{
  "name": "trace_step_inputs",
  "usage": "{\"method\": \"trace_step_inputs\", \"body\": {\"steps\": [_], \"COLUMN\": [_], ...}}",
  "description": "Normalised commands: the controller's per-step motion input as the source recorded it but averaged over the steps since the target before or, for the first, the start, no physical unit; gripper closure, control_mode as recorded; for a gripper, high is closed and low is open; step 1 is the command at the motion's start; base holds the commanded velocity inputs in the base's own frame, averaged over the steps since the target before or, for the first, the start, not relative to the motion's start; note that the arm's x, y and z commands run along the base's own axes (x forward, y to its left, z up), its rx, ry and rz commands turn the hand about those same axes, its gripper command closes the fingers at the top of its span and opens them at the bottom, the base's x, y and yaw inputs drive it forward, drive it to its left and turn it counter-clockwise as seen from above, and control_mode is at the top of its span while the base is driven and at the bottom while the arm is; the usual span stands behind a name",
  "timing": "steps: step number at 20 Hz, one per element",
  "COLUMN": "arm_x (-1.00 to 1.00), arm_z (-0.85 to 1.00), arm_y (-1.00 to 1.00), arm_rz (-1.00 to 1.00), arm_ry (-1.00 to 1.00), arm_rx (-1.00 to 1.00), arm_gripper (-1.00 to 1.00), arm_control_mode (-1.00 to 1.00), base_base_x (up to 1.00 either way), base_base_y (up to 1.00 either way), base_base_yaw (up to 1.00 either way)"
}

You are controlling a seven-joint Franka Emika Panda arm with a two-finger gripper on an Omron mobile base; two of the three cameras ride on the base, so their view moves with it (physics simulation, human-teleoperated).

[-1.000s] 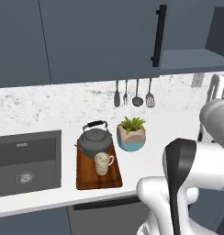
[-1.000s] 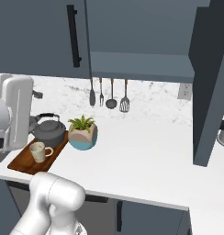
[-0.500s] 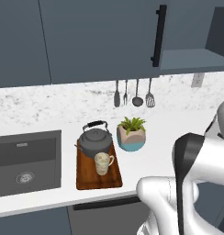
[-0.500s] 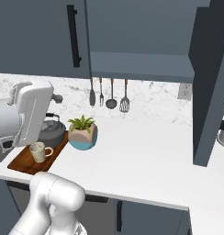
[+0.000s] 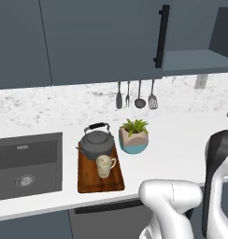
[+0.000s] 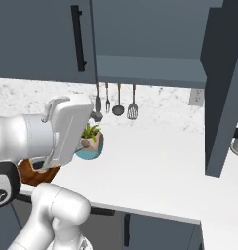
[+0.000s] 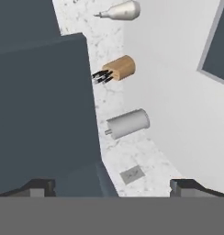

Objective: Pick the kettle from the counter and place it on the tray. Then pick the mug from the cabinet and place it on the tray. Then close the cabinet doors.

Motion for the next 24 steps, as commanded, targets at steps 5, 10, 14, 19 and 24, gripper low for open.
{"method": "trace_step_inputs", "body": {"steps": [5,10,14,19,24], "arm_x": [-0.38,-0.47,-0.55,-0.45,-0.24], "arm_z": [0.0,0.02,0.08,0.09,0.08], "arm_y": [-0.8,-0.64,-0.58,-0.48,-0.54], "arm_rz": [-0.12,-0.2,-0.24,-0.2,-0.13], "arm_ry": [0.01,0.0,0.0,0.01,0.08], "arm_rx": [-0.01,-0.05,-0.1,-0.21,-0.15], "arm_gripper": [-1.0,-1.0,-1.0,-1.0,-1.0], "arm_control_mode": [-1.0,-1.0,-1.0,-1.0,-1.0], "base_base_x": [0.0,0.0,0.0,0.0,0.0], "base_base_y": [0.0,0.0,0.0,0.0,0.0], "base_base_yaw": [0.0,0.0,0.0,0.0,0.0]}}
